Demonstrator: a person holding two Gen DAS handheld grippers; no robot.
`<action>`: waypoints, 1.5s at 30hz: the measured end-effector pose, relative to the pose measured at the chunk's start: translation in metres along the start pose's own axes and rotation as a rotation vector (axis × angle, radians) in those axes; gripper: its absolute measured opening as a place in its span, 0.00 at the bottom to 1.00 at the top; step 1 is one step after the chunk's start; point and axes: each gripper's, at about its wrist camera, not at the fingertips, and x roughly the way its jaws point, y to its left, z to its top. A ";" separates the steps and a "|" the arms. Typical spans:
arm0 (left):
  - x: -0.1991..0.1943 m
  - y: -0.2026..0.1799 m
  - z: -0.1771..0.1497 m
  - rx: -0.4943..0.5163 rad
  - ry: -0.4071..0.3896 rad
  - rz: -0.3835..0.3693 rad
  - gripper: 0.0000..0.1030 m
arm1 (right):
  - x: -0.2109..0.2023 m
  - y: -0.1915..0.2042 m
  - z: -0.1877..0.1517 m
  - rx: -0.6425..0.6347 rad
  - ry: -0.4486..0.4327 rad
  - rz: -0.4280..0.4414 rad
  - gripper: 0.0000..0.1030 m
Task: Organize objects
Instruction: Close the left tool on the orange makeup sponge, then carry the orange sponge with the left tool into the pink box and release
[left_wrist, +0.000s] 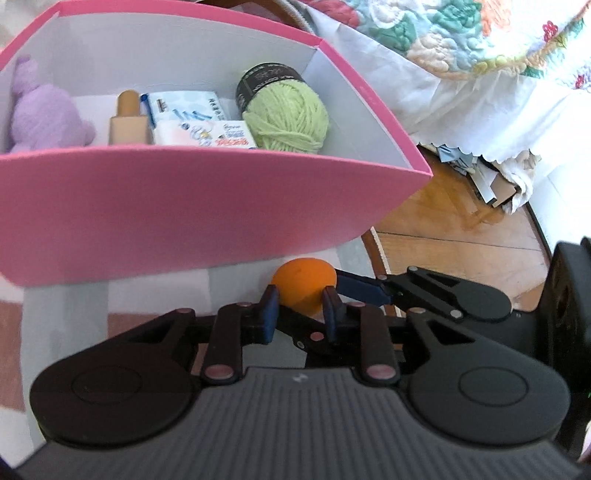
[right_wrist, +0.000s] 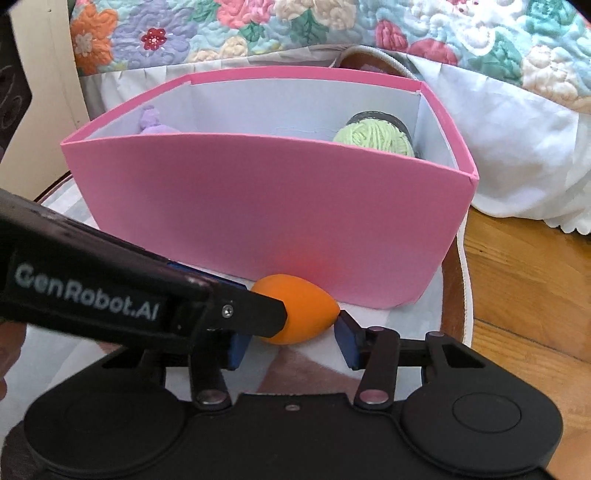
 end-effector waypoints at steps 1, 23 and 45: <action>-0.003 0.002 -0.001 -0.005 0.004 -0.005 0.25 | -0.003 0.002 -0.001 0.003 -0.002 -0.001 0.52; -0.084 -0.021 -0.046 0.085 0.122 -0.022 0.25 | -0.080 0.071 -0.027 -0.084 0.044 0.014 0.52; -0.228 -0.063 0.000 0.136 -0.044 0.056 0.25 | -0.179 0.119 0.060 -0.230 -0.104 0.063 0.53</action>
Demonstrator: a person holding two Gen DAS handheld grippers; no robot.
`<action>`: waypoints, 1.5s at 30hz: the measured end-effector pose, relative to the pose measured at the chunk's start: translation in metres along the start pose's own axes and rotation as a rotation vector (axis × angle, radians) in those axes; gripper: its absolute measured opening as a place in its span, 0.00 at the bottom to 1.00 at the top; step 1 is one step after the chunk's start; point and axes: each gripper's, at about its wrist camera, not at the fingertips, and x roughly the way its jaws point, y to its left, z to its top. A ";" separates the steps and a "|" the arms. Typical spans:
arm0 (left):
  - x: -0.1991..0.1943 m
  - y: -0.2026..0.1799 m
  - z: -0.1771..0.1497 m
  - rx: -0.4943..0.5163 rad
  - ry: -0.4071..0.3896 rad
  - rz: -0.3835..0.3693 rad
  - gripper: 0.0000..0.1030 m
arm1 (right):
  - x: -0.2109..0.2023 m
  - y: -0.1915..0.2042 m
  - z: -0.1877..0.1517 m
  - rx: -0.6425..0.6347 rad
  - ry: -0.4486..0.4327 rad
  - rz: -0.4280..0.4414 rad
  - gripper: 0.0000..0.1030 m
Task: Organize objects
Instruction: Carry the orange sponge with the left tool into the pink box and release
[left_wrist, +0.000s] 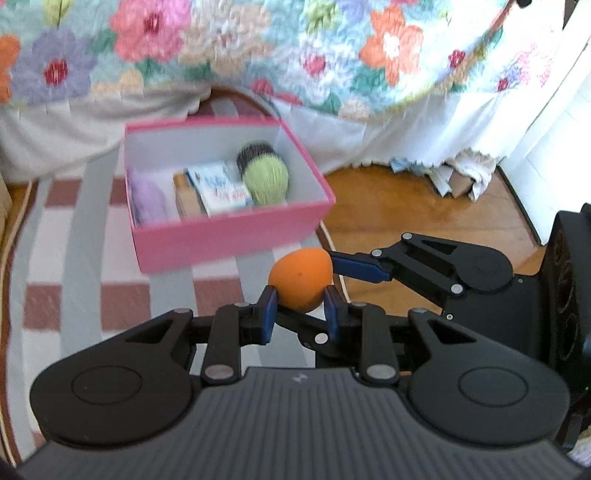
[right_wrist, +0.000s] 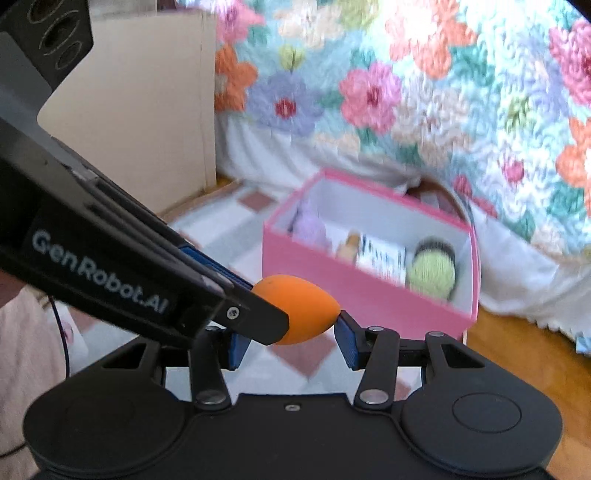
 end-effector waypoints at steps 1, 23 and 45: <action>-0.003 0.000 0.007 0.008 -0.013 0.005 0.25 | -0.001 -0.001 0.005 -0.001 -0.017 -0.003 0.53; 0.150 0.085 0.131 -0.123 0.042 0.035 0.25 | 0.156 -0.116 0.073 0.156 0.126 0.046 0.53; 0.221 0.130 0.112 -0.473 0.013 -0.019 0.29 | 0.233 -0.166 0.041 0.339 0.266 0.045 0.68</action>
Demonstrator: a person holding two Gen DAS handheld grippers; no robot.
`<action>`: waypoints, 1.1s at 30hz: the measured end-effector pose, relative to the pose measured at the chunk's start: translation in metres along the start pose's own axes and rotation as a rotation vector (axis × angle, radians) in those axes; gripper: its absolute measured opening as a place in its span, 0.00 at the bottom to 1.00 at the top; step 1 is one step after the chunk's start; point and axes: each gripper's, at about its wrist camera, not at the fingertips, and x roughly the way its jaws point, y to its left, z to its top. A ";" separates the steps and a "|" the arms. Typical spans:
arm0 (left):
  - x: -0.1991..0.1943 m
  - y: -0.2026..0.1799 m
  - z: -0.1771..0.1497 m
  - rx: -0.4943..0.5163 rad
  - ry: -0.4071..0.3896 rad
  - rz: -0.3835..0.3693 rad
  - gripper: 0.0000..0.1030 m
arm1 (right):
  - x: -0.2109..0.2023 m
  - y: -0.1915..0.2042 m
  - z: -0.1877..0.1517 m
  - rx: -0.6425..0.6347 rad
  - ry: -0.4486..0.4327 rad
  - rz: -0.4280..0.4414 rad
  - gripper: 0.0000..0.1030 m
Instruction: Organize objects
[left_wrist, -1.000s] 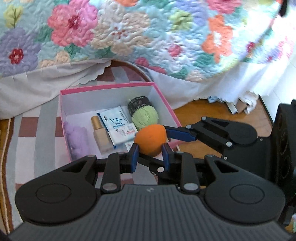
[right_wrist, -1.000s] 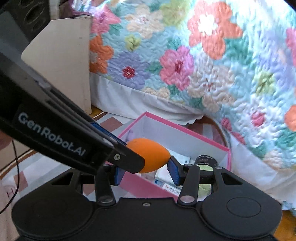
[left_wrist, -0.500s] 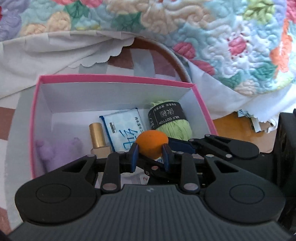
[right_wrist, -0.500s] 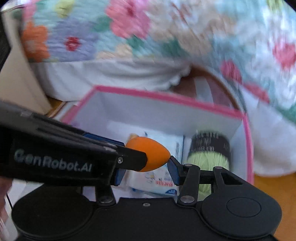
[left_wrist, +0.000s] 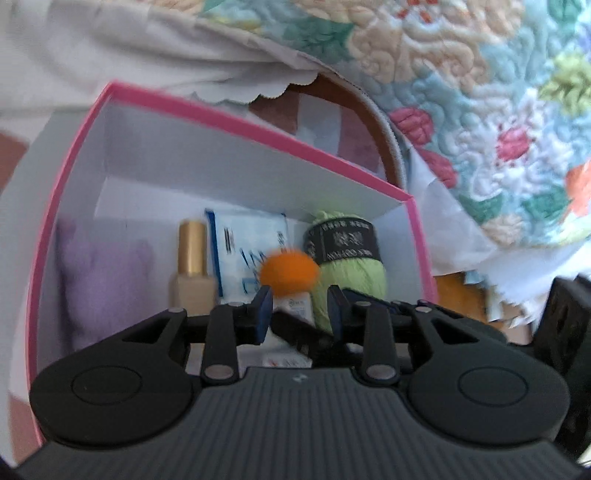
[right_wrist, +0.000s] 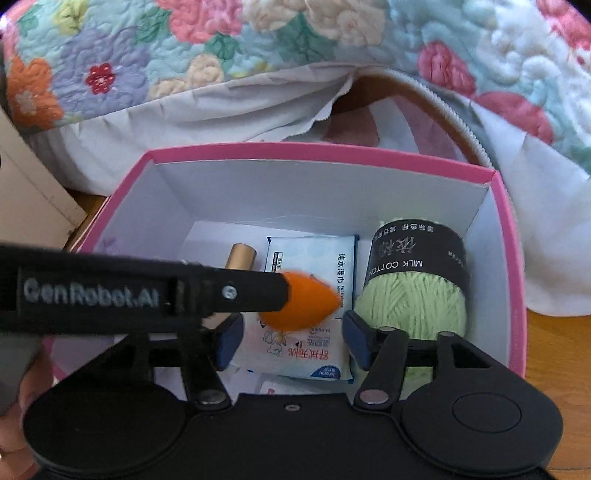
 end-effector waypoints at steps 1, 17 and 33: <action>-0.006 0.002 -0.003 -0.013 -0.010 -0.005 0.29 | -0.004 -0.001 -0.002 0.010 -0.014 0.003 0.68; -0.100 -0.023 -0.050 0.118 0.021 0.224 0.54 | -0.095 0.038 -0.063 0.013 -0.196 -0.007 0.68; -0.187 -0.031 -0.094 0.201 0.011 0.359 0.72 | -0.180 0.059 -0.095 0.024 -0.167 -0.047 0.77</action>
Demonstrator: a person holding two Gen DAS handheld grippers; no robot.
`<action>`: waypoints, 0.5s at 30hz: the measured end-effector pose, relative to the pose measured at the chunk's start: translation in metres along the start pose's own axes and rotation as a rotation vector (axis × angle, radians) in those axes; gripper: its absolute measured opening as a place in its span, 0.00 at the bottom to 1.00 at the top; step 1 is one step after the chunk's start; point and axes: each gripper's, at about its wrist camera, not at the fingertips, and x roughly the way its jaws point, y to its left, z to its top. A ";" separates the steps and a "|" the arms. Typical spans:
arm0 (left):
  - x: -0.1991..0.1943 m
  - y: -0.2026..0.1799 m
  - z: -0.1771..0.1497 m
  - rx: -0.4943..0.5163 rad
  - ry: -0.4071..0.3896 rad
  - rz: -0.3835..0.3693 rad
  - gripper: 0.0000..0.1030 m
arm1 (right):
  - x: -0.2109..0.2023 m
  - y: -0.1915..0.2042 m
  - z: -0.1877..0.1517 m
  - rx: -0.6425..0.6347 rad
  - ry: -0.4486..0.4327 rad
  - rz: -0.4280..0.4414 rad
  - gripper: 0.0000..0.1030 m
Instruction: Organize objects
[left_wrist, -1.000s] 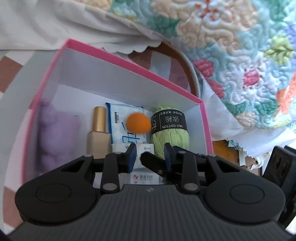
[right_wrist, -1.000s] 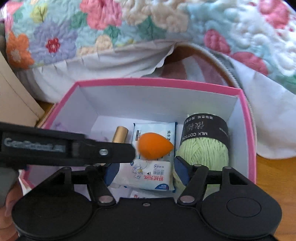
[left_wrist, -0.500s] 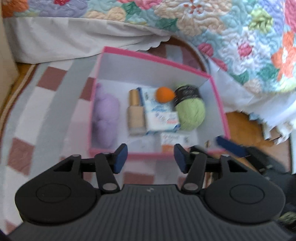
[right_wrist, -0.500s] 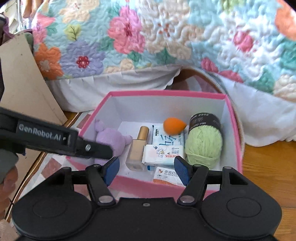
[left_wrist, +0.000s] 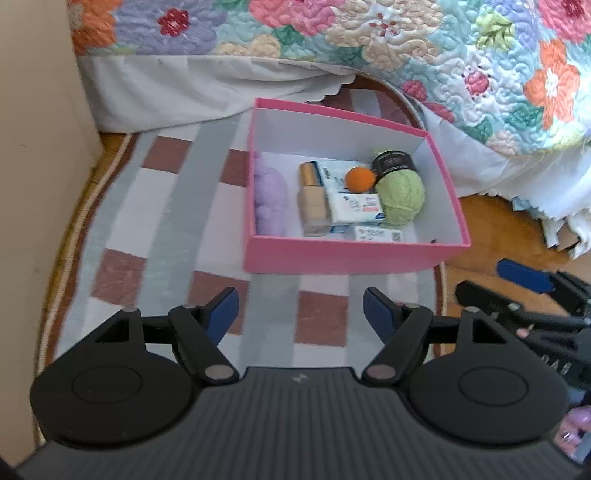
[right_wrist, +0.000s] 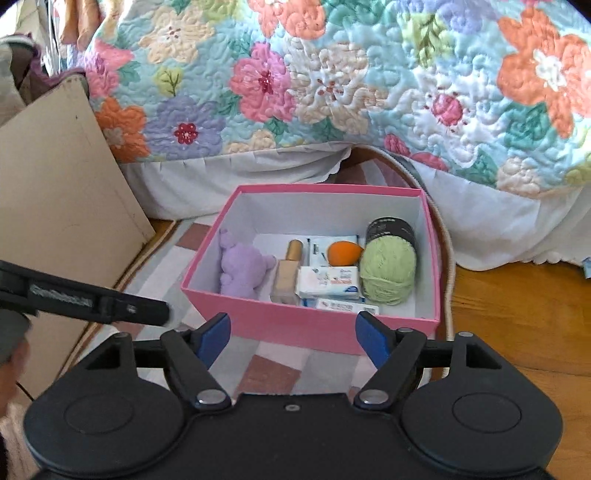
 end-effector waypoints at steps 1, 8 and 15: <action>-0.003 0.000 -0.002 0.011 0.004 0.005 0.72 | -0.003 -0.001 -0.001 0.004 0.003 0.001 0.77; -0.028 0.002 -0.013 0.029 -0.002 0.021 0.78 | -0.020 0.000 -0.006 0.019 0.005 0.001 0.77; -0.049 -0.011 -0.023 0.072 -0.013 0.069 0.96 | -0.032 0.008 -0.011 0.016 0.019 -0.029 0.79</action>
